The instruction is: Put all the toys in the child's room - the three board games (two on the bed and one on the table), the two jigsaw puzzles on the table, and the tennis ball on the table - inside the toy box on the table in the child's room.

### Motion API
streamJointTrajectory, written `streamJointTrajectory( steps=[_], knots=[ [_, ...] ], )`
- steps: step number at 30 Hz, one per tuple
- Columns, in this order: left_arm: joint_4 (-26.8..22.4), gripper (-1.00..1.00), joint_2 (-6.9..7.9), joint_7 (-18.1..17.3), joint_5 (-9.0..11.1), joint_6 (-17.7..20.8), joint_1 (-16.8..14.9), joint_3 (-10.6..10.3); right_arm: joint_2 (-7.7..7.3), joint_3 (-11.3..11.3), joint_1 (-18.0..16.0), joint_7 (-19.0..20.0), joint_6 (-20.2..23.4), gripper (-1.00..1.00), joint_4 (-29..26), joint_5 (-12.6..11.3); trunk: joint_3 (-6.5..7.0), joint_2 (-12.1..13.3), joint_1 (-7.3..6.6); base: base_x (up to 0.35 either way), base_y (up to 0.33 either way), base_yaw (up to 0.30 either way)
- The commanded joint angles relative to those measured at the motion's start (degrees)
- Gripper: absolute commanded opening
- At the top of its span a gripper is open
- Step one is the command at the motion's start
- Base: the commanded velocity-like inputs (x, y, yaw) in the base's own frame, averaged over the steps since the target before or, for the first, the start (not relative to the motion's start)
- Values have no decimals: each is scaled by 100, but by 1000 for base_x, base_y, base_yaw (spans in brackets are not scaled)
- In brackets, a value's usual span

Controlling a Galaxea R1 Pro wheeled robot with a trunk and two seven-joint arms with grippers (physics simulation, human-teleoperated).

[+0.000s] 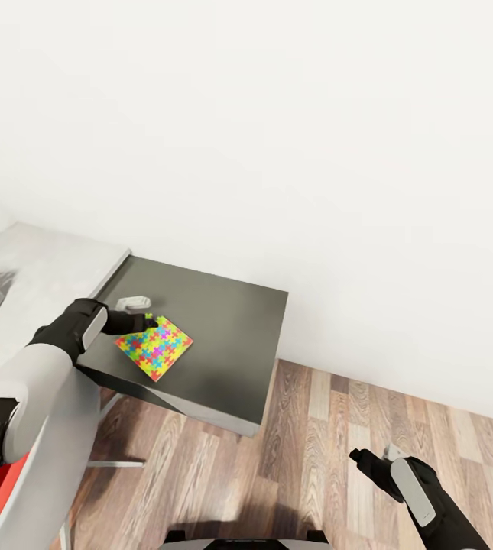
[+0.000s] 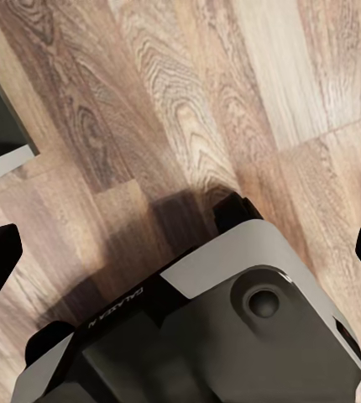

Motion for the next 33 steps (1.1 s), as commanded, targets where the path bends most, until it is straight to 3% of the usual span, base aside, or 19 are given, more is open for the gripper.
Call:
streamJointTrajectory(
  steps=[1, 9, 33],
  knots=[
    [-7, 100, 10, -50, 49, 31, -2, -39, 1, 0, -3, -51, 19, 100, -11, -62, -5, -10, 3, 0, -1, -126],
    [-7, 100, 13, -145, 38, 31, -3, -43, 2, -1, -2, -52, 19, 100, -11, -64, 27, -10, 3, 0, 0, -146],
    [-7, 100, 19, -124, 30, 37, 0, -52, -5, -1, -5, -53, 19, 100, -11, -61, 30, -10, 3, -21, 2, -5]
  ],
)
